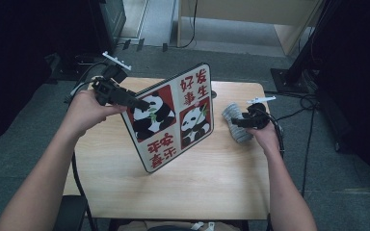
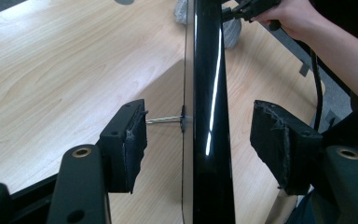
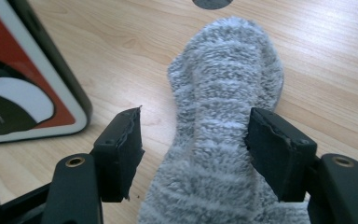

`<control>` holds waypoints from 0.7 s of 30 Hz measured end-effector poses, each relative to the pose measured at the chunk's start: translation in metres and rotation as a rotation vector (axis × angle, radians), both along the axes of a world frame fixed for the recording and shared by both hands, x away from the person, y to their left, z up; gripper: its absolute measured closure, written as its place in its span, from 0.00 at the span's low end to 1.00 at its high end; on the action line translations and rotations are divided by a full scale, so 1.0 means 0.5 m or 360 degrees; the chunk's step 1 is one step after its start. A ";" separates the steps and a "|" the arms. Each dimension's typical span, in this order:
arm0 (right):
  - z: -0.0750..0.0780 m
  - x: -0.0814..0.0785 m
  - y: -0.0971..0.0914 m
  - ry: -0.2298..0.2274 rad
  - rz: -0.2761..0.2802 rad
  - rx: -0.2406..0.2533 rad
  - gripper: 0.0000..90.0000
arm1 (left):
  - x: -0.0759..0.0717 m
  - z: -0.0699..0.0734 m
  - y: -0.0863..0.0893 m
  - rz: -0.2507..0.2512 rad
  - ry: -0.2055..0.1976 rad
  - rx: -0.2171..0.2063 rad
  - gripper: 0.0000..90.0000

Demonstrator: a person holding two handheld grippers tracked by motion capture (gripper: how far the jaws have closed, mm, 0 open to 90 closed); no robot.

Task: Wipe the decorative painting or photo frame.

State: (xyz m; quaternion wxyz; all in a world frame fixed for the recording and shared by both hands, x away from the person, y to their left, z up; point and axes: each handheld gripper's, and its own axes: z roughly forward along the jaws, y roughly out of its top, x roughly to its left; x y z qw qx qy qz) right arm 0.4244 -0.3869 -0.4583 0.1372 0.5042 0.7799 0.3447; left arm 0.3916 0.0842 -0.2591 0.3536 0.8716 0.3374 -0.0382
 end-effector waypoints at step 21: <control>-0.056 0.026 -0.003 0.0144 -0.0043 -0.0074 0.49 | -0.032 -0.031 0.031 0.0029 -0.0011 -0.0062 0.40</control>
